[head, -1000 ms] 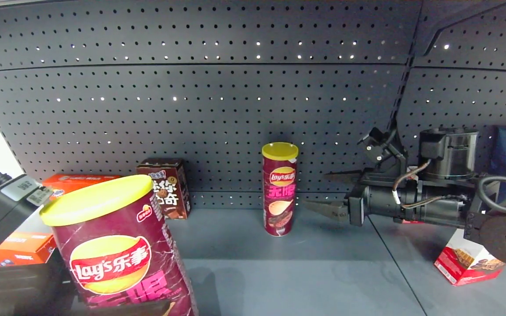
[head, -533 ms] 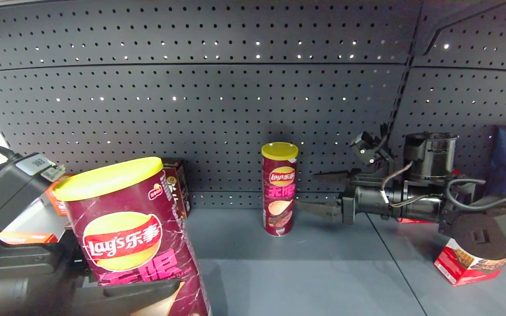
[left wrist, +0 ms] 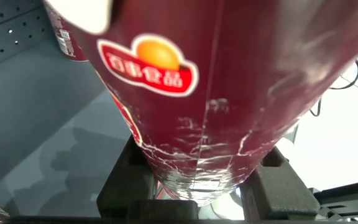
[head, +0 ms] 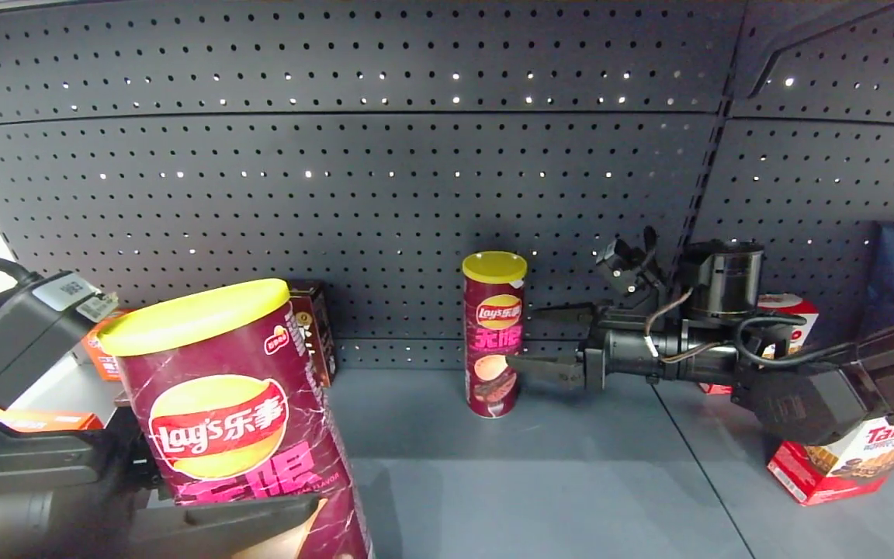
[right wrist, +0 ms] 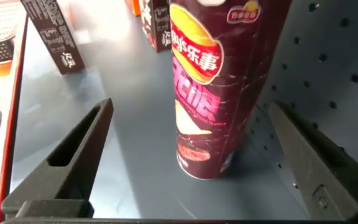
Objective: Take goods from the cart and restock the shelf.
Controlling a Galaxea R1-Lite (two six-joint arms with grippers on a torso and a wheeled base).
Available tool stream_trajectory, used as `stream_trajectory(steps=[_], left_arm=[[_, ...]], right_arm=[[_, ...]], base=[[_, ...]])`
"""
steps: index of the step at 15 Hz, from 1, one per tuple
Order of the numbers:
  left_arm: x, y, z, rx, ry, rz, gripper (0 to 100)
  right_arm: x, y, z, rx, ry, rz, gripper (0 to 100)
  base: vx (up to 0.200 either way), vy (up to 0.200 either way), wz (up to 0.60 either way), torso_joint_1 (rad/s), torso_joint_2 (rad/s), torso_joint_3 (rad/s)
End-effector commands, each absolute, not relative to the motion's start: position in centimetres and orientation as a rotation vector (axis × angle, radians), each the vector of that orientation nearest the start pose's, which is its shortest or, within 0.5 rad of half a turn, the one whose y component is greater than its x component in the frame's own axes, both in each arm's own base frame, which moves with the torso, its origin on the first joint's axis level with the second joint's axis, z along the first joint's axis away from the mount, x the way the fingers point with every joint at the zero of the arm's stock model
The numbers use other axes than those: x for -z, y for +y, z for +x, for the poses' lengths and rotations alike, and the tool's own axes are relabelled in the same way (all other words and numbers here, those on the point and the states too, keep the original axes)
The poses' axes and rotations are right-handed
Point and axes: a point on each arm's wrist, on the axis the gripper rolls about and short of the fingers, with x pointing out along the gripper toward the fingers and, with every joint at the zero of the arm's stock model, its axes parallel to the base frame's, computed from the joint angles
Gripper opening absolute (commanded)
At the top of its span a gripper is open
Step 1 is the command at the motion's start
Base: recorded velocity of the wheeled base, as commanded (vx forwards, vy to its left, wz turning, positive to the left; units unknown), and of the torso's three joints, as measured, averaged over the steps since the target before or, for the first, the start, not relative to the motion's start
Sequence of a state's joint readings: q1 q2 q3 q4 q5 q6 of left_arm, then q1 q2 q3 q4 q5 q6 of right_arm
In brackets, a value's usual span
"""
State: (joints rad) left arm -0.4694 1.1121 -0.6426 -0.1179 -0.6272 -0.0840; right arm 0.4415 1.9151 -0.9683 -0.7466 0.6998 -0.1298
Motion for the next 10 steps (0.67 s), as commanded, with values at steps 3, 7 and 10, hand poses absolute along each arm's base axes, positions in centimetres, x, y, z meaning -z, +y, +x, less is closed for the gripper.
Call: stream_trajectory(steps=[3, 7, 10], left_arm=[[-22.3, -7.9, 12.7, 1.067, 0.418, -0.105, 0], [-22.0, -7.9, 12.7, 1.066, 0.427, -0.105, 0], [-21.9, -7.9, 12.7, 1.064, 0.430, -0.107, 0]], right_arm=[[-15.1, 17.3, 33.3, -1.169, 0.159, -0.081, 100], [-13.9, 18.0, 34.5, -1.179, 0.168, -0.080, 100], [-13.1, 18.5, 35.5, -1.179, 0.173, -0.079, 100]], base=[[0.000, 0.000, 0.00, 0.000, 0.00, 0.000], [0.000, 0.000, 0.00, 0.000, 0.00, 0.000], [0.000, 0.000, 0.00, 0.000, 0.00, 0.000]])
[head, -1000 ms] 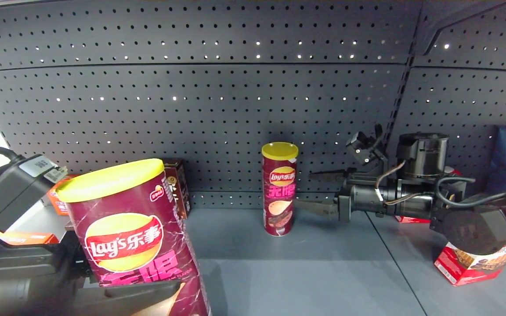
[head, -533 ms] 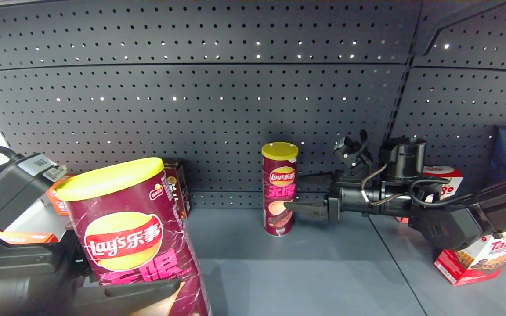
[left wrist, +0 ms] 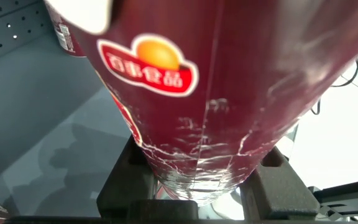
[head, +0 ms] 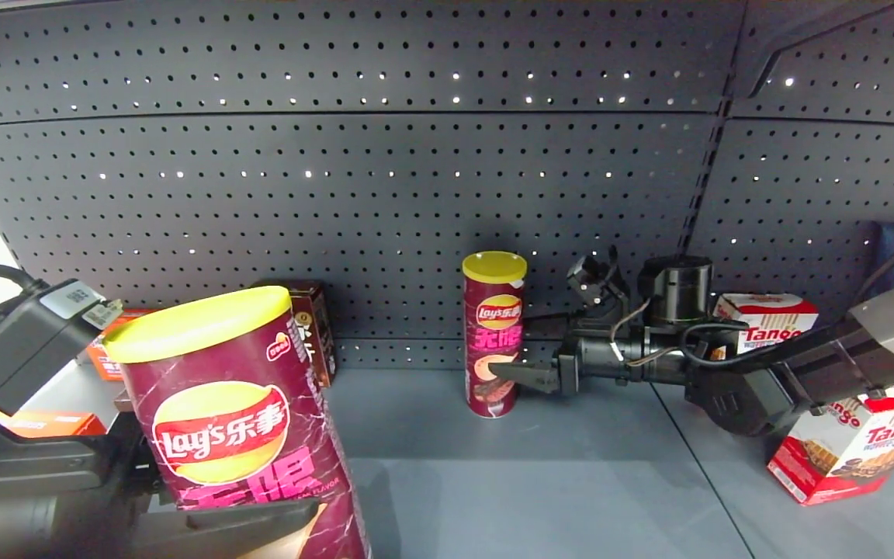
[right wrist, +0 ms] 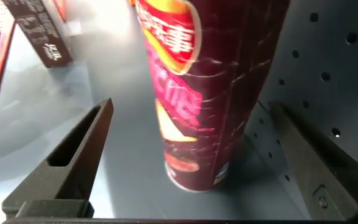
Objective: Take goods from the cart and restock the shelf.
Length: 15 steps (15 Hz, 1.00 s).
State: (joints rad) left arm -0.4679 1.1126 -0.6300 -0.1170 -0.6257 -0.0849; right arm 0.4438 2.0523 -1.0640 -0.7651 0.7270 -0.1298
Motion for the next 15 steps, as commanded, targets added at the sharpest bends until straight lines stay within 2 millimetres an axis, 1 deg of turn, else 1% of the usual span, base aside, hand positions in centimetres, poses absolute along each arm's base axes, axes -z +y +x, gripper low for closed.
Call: stream_trajectory(steps=[1, 7, 11, 14, 15], left_arm=[[-21.8, -7.9, 12.6, 1.063, 0.435, -0.107, 0], [-21.6, -7.8, 12.6, 1.060, 0.443, -0.108, 0], [-20.5, -7.5, 12.2, 1.050, 0.479, -0.115, 0], [-20.7, -7.0, 12.1, 1.025, 0.461, -0.122, 0], [-20.8, -7.0, 12.1, 1.022, 0.458, -0.122, 0]], right_arm=[[-12.8, 18.7, 35.7, -1.182, 0.176, -0.078, 100], [-11.4, 19.8, 37.1, -1.203, 0.171, -0.077, 100], [-11.3, 20.9, 38.0, -1.202, 0.150, -0.082, 100], [-10.9, 21.5, 38.1, -1.214, 0.149, -0.079, 100], [-10.8, 21.8, 38.1, -1.217, 0.144, -0.081, 0]], base=[[0.000, 0.000, 0.00, 0.000, 0.00, 0.000], [0.000, 0.000, 0.00, 0.000, 0.00, 0.000], [0.000, 0.000, 0.00, 0.000, 0.00, 0.000], [0.000, 0.000, 0.00, 0.000, 0.00, 0.000], [0.000, 0.000, 0.00, 0.000, 0.00, 0.000]])
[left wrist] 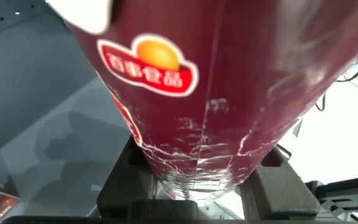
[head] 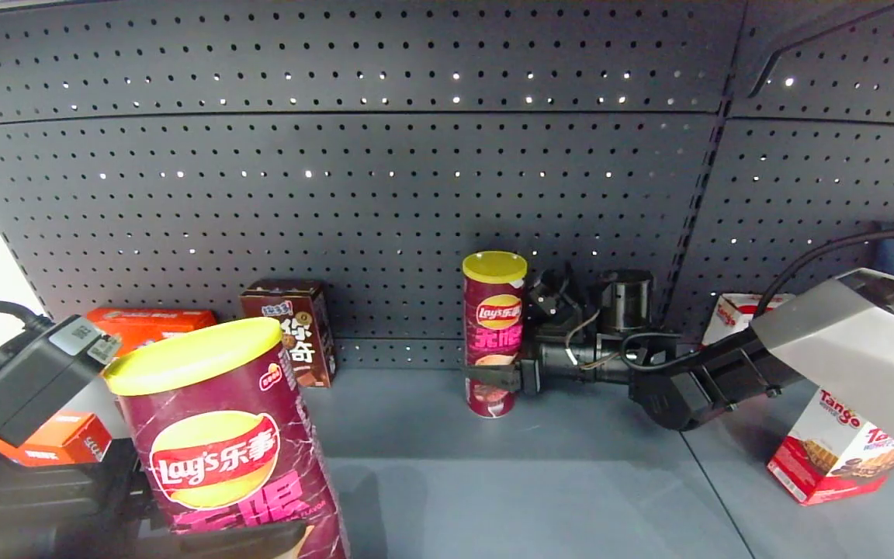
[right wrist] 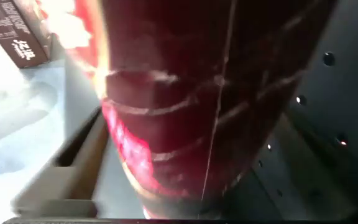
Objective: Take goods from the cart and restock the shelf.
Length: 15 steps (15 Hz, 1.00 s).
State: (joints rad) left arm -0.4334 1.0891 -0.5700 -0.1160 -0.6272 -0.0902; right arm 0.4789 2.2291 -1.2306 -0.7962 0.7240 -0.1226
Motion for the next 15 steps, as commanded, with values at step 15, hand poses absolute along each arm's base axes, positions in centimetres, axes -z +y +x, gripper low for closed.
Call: stream_trajectory(steps=[15], left_arm=[[-21.6, -7.2, 12.3, 1.044, 0.399, -0.115, 0]], right_arm=[[-14.3, 20.2, 34.2, -1.155, 0.092, -0.098, 0]], base=[[0.000, 0.000, 0.00, 0.000, 0.00, 0.000]])
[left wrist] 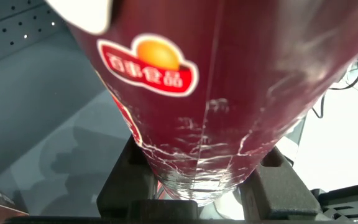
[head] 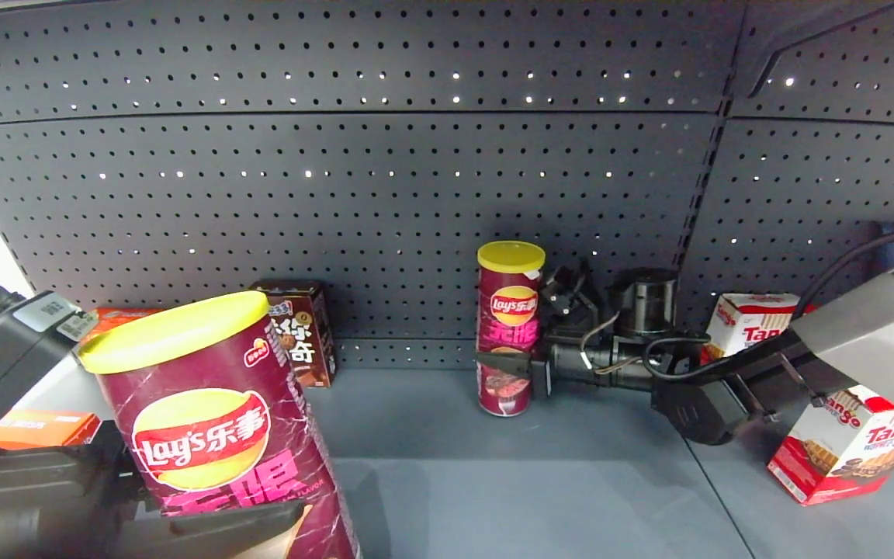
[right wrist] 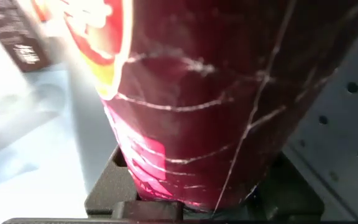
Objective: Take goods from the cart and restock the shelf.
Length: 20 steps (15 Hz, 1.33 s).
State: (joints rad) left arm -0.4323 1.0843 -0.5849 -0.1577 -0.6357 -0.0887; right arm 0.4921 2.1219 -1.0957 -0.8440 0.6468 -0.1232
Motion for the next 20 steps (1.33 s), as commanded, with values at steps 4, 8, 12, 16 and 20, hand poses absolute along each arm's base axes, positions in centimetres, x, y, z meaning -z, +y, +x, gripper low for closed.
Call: stream_trajectory(steps=[4, 8, 12, 16, 20], left_arm=[[-21.8, -7.3, 12.4, 1.046, 0.396, -0.115, 0], [-21.8, -7.2, 12.4, 1.043, 0.395, -0.113, 0], [-21.6, -7.2, 12.4, 1.043, 0.402, -0.113, 0], [-21.8, -7.3, 12.4, 1.051, 0.395, -0.112, 0], [-21.7, -7.3, 12.5, 1.050, 0.400, -0.113, 0]], right_arm=[[-15.4, 20.4, 31.1, -1.193, 0.091, -0.100, 0], [-15.9, 20.0, 28.3, -1.221, 0.084, -0.102, 0], [-16.0, 19.5, 24.8, -1.204, 0.107, -0.106, 0], [-16.0, 19.1, 22.6, -1.225, 0.102, -0.108, 0], [-14.8, 19.0, 21.5, -1.225, 0.100, -0.109, 0]], base=[[0.000, 0.000, 0.00, 0.000, 0.00, 0.000], [0.000, 0.000, 0.00, 0.000, 0.00, 0.000], [0.000, 0.000, 0.00, 0.000, 0.00, 0.000], [0.000, 0.000, 0.00, 0.000, 0.00, 0.000], [0.000, 0.000, 0.00, 0.000, 0.00, 0.000]])
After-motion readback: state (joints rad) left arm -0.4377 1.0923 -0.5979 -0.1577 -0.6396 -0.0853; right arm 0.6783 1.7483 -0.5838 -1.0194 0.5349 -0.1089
